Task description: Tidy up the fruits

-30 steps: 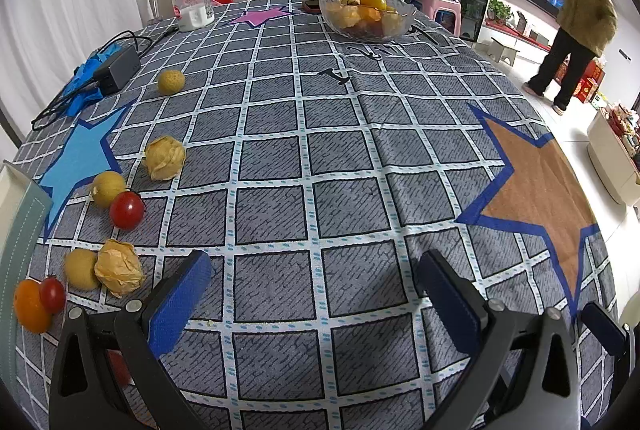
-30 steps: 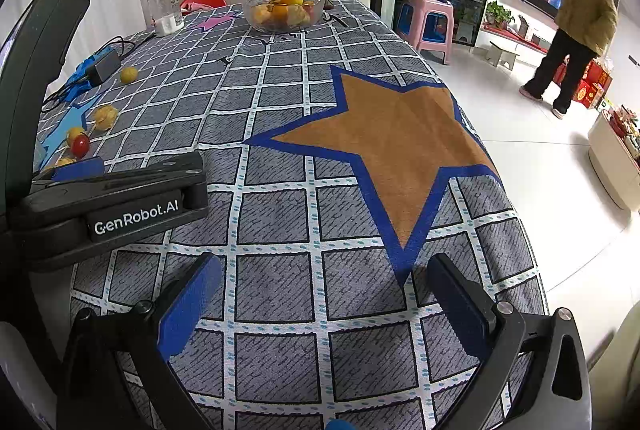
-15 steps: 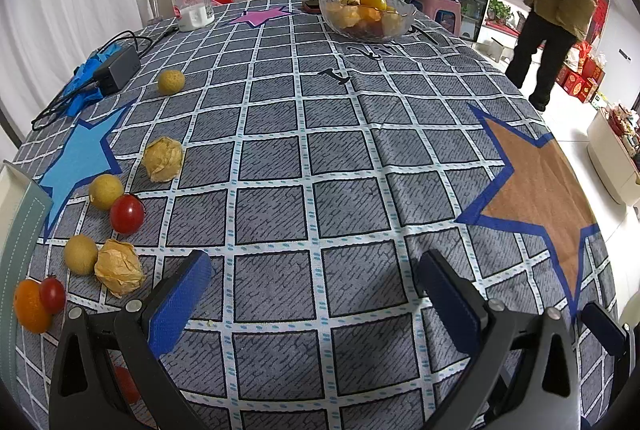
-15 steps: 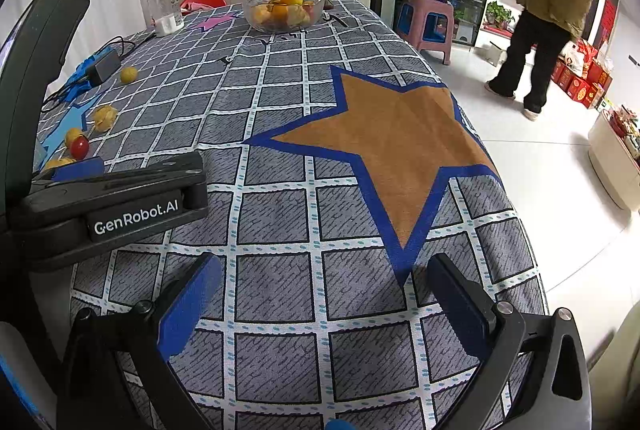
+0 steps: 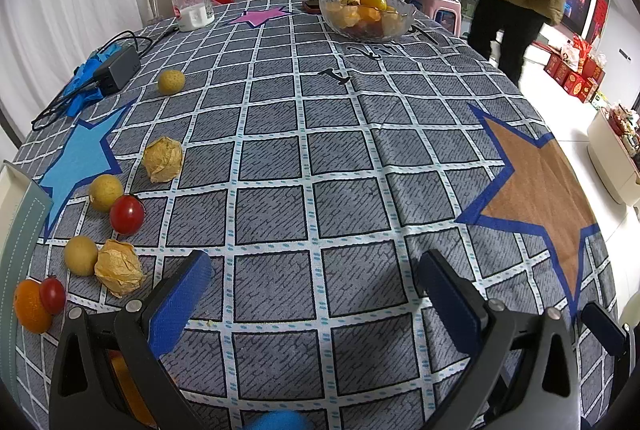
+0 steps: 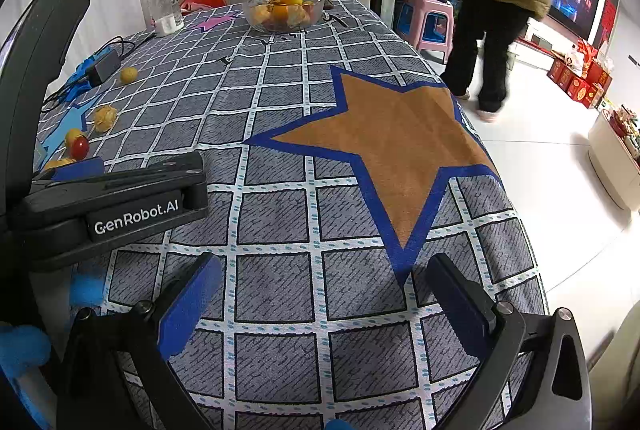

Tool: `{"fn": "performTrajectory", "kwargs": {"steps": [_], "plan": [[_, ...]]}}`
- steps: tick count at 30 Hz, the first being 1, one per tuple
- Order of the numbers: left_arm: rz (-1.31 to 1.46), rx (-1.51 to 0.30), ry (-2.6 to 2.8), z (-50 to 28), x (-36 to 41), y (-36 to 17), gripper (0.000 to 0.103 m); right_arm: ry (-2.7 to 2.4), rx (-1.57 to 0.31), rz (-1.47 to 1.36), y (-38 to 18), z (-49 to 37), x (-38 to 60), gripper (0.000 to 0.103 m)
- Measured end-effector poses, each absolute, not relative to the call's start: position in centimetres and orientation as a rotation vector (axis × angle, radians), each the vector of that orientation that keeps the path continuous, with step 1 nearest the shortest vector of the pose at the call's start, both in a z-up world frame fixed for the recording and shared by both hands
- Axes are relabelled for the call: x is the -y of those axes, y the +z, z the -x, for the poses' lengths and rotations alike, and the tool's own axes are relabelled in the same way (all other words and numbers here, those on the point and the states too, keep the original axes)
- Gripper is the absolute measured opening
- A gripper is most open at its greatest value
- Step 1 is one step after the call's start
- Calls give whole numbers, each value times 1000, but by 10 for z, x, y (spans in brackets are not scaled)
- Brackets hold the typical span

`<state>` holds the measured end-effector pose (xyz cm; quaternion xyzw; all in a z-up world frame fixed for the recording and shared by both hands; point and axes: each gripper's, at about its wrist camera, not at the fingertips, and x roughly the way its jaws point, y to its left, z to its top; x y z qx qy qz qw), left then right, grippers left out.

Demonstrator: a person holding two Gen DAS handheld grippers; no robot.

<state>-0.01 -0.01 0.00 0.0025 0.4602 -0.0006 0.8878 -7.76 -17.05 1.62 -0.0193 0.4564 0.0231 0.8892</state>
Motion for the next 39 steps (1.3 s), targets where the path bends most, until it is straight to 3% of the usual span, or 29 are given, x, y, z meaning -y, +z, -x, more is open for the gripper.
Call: {"fn": "performTrajectory", "kwargs": {"steps": [7,14,22,33,39], "plan": [[-1,-965,-81,23,-14,16,103,48,-948,40,16,78,171,103],[-52,-777,-110,91,-70,61,103,47,-949,41,16,77,170,103],[-45,-847,0,123,-153,24,103,38,-953,46,16,77,171,103],[-11,-992,-25,118,-169,5,103,163,-904,4,24,96,148,103],[-27,-871,10,113,-182,24,103,352,-855,71,35,115,93,103]]}}
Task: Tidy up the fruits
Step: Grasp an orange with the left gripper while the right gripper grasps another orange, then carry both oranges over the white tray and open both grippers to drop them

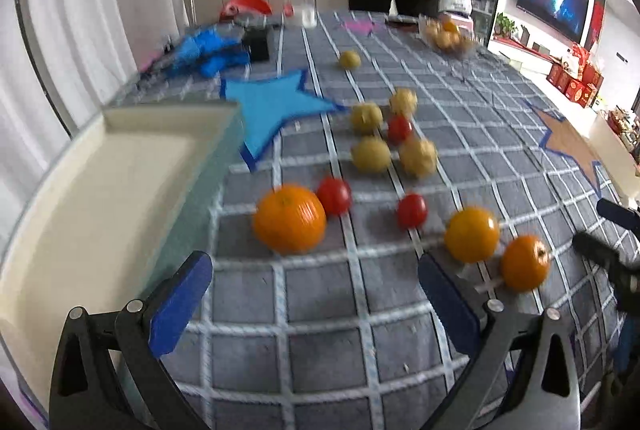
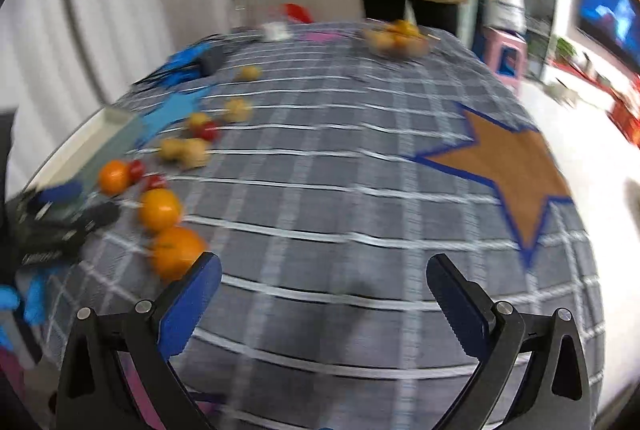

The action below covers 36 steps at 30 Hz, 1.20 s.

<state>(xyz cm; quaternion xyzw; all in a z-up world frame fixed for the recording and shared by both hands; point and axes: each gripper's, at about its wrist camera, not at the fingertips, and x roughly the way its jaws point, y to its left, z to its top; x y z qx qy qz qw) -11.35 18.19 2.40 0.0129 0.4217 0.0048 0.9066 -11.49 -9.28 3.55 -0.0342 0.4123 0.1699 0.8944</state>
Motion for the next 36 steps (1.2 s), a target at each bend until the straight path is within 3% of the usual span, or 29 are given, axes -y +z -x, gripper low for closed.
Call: {"fn": "performTrajectory", "kwargs": {"steps": [4,10,12,13,14,15,16,17,36], "plan": [[-75,-858,17,107,-181,22,100,444,-854,124,31,119,56,103],[-73,-920,-10,94,-180,7,85,476,-876,221,15,116,20,103],[-17,-917,-18,92,-187,9,67,481,-866,230,18,119,15,102],[-3,-918,-21,90,-189,9,63,486,-870,230,18,119,15,97],[11,-912,-22,90,-191,10,52,493,-880,230,17,118,14,75],[15,-908,-18,91,-192,11,43,501,-899,228,14,116,13,62],[17,-909,-25,91,-192,12,43,485,-880,239,15,117,11,55],[22,-909,-28,92,-193,12,43,498,-879,225,16,117,12,38],[7,-830,-92,141,-183,46,43,468,-910,71,33,122,43,38]]}}
